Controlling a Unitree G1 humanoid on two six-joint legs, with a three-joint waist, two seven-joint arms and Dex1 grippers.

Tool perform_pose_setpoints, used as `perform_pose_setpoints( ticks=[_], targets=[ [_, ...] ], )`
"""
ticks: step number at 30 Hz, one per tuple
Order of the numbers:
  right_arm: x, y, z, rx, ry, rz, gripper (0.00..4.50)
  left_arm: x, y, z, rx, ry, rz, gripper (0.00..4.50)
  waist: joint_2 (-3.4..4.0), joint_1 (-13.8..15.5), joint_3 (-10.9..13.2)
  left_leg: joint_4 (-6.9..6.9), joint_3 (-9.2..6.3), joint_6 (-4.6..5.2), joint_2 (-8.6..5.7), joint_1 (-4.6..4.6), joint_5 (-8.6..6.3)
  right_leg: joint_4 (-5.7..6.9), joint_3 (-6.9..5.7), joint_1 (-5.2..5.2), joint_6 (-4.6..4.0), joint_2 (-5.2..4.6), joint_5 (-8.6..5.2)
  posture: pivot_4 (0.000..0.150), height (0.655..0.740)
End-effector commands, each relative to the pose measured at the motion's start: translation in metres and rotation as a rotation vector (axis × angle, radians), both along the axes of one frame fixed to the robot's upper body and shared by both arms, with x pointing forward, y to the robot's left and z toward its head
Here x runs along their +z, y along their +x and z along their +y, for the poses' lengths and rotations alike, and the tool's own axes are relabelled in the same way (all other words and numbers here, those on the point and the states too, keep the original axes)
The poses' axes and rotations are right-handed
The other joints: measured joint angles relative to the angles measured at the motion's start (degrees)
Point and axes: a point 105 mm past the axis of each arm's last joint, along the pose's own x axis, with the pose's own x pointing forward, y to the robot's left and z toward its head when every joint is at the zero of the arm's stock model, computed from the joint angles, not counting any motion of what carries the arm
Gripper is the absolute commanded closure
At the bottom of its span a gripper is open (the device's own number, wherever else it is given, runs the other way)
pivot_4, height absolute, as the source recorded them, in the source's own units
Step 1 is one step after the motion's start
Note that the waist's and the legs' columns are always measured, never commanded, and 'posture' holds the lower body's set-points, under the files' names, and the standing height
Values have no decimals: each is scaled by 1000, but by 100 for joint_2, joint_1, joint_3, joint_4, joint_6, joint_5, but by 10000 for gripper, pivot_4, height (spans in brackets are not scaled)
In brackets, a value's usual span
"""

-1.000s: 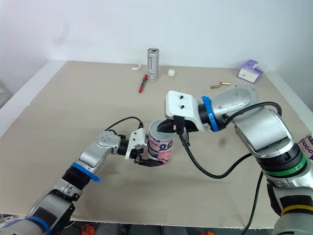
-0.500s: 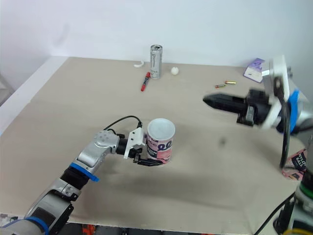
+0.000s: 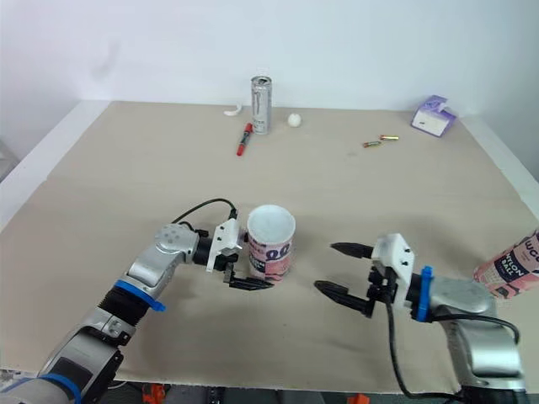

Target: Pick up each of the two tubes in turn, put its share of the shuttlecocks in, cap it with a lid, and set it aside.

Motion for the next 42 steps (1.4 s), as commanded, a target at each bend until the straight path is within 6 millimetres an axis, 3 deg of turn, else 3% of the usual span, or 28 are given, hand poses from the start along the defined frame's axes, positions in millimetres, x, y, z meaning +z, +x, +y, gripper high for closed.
perform_pose_setpoints(
  ticks=[1,15,28,42],
  targets=[
    [4,5,14,34,17,-40,362,16,3,6,-3,-52,-48,0,-1,1,0,-1,0,-2,-1,-1,-1,0,2,0,18,0,4,1500,7400],
    [-5,10,47,100,64,-28,362,28,-3,40,28,-90,-49,0,-3,64,1,-2,-10,-19,-1,-7,-13,2,-5,0,5,1,-2,1500,7400],
    [-12,20,68,118,73,-39,362,31,-14,54,25,-88,-21,0,-2,65,1,3,-8,-19,2,-5,-13,8,-5,1,6,4,0,1500,7400],
    [-12,36,93,157,88,-65,362,30,-18,55,26,-90,-5,0,-2,64,1,10,-7,-19,3,-3,-13,14,-4,2,-5,5,9,1500,7400]
  ],
)
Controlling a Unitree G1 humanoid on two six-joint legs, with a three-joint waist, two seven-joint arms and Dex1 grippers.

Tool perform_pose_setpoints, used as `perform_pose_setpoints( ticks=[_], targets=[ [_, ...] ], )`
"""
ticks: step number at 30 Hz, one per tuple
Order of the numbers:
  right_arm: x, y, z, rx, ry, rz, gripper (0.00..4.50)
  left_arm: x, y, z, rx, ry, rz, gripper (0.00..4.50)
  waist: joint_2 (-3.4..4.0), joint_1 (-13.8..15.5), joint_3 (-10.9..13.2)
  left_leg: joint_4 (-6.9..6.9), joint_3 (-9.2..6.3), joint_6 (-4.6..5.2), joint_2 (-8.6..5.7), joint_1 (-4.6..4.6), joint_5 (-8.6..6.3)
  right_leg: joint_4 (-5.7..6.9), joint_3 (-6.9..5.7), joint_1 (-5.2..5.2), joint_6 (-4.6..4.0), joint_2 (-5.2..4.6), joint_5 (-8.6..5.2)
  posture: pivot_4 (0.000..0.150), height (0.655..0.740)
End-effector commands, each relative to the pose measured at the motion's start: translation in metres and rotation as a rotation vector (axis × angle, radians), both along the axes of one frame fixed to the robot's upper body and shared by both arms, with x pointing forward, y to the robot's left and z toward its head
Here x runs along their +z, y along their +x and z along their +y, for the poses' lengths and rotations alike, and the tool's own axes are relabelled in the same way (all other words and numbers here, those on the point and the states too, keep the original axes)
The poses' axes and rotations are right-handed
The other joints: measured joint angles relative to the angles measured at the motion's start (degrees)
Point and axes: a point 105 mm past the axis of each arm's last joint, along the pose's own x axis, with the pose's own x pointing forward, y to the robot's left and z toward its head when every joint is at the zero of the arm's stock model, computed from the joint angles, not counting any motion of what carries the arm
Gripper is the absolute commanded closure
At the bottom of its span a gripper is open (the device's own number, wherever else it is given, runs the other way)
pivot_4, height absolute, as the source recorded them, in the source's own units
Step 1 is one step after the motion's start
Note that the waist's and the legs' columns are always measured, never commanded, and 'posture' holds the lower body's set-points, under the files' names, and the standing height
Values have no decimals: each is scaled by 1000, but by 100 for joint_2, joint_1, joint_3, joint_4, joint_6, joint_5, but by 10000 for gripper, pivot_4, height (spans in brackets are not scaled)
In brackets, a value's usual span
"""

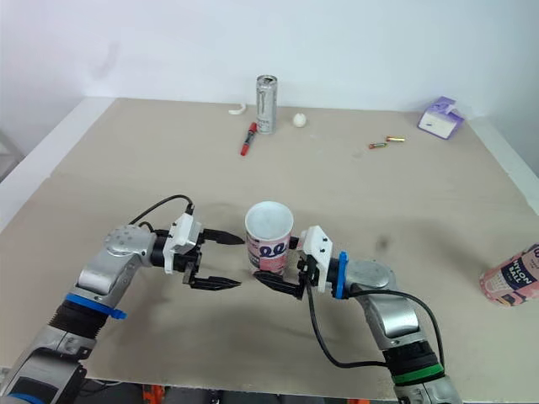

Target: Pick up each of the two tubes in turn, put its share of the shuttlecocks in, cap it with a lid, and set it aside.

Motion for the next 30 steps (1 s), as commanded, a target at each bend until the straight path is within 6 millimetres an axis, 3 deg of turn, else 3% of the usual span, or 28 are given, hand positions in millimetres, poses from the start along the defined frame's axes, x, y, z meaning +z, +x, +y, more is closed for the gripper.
perform_pose_setpoints(
  ticks=[1,11,15,24,27,30],
  targets=[
    [8,3,5,17,10,-44,362,9,-3,-1,-13,-26,-37,0,0,0,0,0,0,0,0,0,0,0,0,1,0,-1,0,1500,7400],
    [5,6,16,50,12,-49,362,10,-1,-5,-4,-29,-51,0,0,-1,0,3,0,0,1,1,0,4,0,1,0,2,0,1500,7400],
    [5,7,14,41,9,-55,16411,10,-2,-5,0,-25,-54,0,0,-1,0,5,1,0,1,1,0,4,1,2,-1,2,2,1500,7400],
    [9,6,4,-13,14,-73,17555,9,1,-4,6,-19,-58,0,0,-1,0,15,1,0,1,2,0,7,1,5,4,1,4,1500,7400],
    [22,7,-18,-155,72,-88,17555,11,1,-5,2,-26,-61,0,0,7,0,17,0,0,0,0,0,7,1,6,5,0,4,1500,7400],
    [34,12,-64,-429,126,-127,17555,13,-1,-6,-3,-31,-63,0,0,28,0,20,-2,0,-5,-8,0,7,0,5,5,-9,4,1500,7400]
  ],
)
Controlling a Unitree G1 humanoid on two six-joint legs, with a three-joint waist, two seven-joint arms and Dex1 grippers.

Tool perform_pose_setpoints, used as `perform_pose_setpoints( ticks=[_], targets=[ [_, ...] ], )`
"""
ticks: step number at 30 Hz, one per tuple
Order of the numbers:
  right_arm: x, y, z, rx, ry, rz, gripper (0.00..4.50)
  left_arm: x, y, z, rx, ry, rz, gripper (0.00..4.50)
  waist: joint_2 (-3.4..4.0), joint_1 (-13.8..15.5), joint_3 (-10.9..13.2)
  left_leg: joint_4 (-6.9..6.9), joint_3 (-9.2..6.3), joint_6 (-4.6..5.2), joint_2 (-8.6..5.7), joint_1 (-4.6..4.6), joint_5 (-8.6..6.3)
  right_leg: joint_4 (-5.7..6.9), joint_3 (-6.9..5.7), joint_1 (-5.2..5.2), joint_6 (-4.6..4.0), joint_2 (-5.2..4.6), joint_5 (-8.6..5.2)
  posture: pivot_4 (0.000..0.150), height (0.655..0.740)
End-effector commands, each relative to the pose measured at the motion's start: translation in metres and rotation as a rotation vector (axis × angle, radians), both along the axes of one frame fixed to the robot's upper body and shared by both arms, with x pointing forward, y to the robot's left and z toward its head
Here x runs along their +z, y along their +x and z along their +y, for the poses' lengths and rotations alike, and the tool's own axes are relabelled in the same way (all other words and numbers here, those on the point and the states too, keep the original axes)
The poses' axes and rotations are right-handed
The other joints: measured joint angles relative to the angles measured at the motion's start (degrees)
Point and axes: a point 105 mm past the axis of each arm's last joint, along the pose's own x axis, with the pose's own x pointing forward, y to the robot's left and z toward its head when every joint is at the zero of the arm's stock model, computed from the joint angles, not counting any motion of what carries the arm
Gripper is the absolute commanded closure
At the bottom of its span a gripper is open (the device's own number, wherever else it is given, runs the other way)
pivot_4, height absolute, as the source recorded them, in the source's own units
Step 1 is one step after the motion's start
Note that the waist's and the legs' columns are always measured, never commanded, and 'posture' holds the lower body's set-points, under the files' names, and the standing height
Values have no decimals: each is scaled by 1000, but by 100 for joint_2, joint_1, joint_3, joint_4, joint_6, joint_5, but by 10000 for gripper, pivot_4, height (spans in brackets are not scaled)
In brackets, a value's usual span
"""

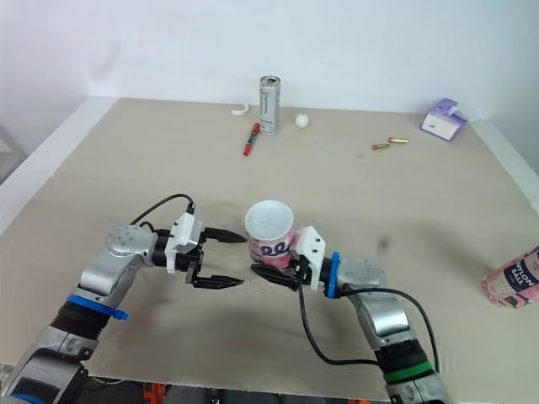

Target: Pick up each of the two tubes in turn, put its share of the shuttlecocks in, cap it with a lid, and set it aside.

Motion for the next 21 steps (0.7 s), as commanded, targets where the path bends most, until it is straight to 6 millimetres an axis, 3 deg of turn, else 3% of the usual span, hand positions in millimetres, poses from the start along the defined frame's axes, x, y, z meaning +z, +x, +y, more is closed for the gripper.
perform_pose_setpoints(
  ticks=[1,5,11,16,18,20,21],
  targets=[
    [31,9,-58,-327,54,-115,17555,12,-3,-3,-17,-19,-48,0,0,-2,0,2,4,0,-2,-4,0,-2,3,-2,3,-3,2,1500,7400],
    [29,14,-135,-732,38,-118,17555,11,-4,-5,-22,-20,-44,0,1,-16,-1,12,7,0,-4,-2,0,-1,5,1,12,-4,4,1500,7400],
    [32,19,-198,-1089,167,-98,17555,11,-5,-10,-40,-25,-37,0,4,-66,-2,15,20,3,11,14,2,-1,11,1,7,8,4,1500,7400],
    [29,22,-214,-1184,182,-91,17555,13,-4,-13,-42,-36,-35,0,13,-65,-6,15,21,14,11,16,9,0,23,2,3,14,7,1500,7400],
    [17,20,-219,-1198,191,-47,17555,13,-5,-14,-42,-39,-37,0,14,-66,-7,14,24,14,9,16,9,0,31,2,10,14,7,1500,7400],
    [10,19,-220,-1206,202,-21,9513,12,-6,-14,-41,-40,-39,0,15,-65,-7,12,28,14,6,15,9,0,38,2,26,13,15,1500,7400],
    [9,18,-220,-1207,189,-20,9163,12,-5,-14,-40,-39,-40,0,15,-66,-7,12,28,14,5,15,9,0,39,2,30,12,18,1500,7400]
  ],
)
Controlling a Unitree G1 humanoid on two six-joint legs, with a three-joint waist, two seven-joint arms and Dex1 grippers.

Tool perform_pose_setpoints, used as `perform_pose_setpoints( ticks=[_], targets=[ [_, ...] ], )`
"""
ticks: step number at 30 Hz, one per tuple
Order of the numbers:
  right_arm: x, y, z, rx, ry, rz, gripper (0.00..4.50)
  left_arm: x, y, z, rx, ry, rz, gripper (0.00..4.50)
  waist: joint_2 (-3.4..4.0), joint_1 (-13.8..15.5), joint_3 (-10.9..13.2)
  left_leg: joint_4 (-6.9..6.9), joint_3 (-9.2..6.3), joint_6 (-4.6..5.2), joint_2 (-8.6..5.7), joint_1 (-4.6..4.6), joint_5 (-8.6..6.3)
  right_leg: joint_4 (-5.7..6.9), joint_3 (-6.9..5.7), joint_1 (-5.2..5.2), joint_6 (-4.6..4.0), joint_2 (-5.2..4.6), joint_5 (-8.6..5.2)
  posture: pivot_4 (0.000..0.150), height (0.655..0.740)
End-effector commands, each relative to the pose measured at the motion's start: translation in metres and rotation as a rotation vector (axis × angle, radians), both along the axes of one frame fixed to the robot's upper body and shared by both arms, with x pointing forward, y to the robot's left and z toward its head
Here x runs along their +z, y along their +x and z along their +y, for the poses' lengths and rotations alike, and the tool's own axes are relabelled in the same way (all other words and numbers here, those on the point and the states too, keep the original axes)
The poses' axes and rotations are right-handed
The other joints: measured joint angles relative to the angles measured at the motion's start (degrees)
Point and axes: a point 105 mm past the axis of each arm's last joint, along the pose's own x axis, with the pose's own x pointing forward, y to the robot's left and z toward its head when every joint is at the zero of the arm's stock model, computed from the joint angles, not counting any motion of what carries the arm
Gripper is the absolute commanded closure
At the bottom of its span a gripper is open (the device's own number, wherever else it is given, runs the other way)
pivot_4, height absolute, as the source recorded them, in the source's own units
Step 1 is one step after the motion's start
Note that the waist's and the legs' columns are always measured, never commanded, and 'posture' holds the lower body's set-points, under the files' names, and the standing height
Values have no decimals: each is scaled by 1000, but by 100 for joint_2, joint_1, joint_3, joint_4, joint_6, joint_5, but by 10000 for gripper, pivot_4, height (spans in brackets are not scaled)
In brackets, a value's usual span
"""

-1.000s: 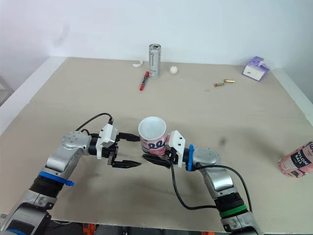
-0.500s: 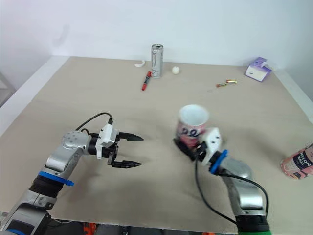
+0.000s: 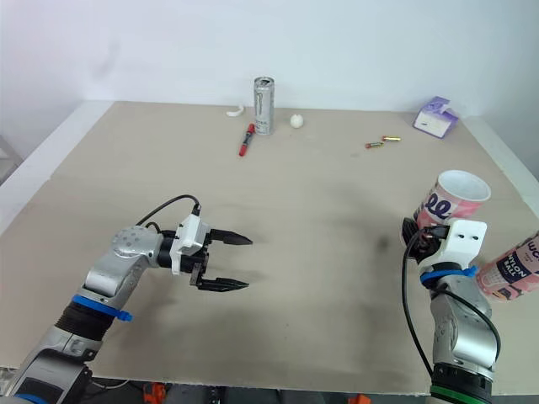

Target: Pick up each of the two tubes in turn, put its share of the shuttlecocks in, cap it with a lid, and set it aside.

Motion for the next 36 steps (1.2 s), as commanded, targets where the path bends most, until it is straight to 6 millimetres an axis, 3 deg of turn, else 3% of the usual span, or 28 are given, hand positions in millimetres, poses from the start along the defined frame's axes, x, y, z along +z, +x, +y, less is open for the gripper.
perform_pose_setpoints(
  ticks=[1,2,19,27,33,36],
  targets=[
    [-1,-5,-9,-33,13,-13,5137,10,-1,-4,-7,-27,-40,0,0,0,0,-1,0,0,-1,-1,0,0,0,0,-1,-2,0,1500,7400],
    [-1,-6,-9,-35,17,-12,266,10,-1,-3,-5,-28,-41,0,0,0,0,-3,0,0,-3,-2,0,0,0,-1,-1,-4,0,1500,7400],
    [-10,-35,3,-27,20,26,266,16,6,-4,25,-67,-46,0,5,2,-3,-4,-1,0,-1,0,0,-1,0,-1,-15,-3,-18,1500,7400],
    [-9,-66,14,-26,24,47,266,15,8,-3,31,-60,-46,0,6,12,-3,-7,-4,0,-1,-1,0,-1,-2,-1,-20,-4,-21,1500,7400],
    [9,-89,43,253,-112,45,266,14,21,6,130,-55,-39,0,7,21,-4,-9,-4,-1,-1,1,0,-2,0,-2,-15,-9,-28,1500,7400],
    [12,-93,79,568,-205,46,266,10,28,16,187,-25,-45,0,7,5,-4,-2,-4,-1,3,6,0,-4,4,-1,-15,-8,-17,1500,7400]
  ],
)
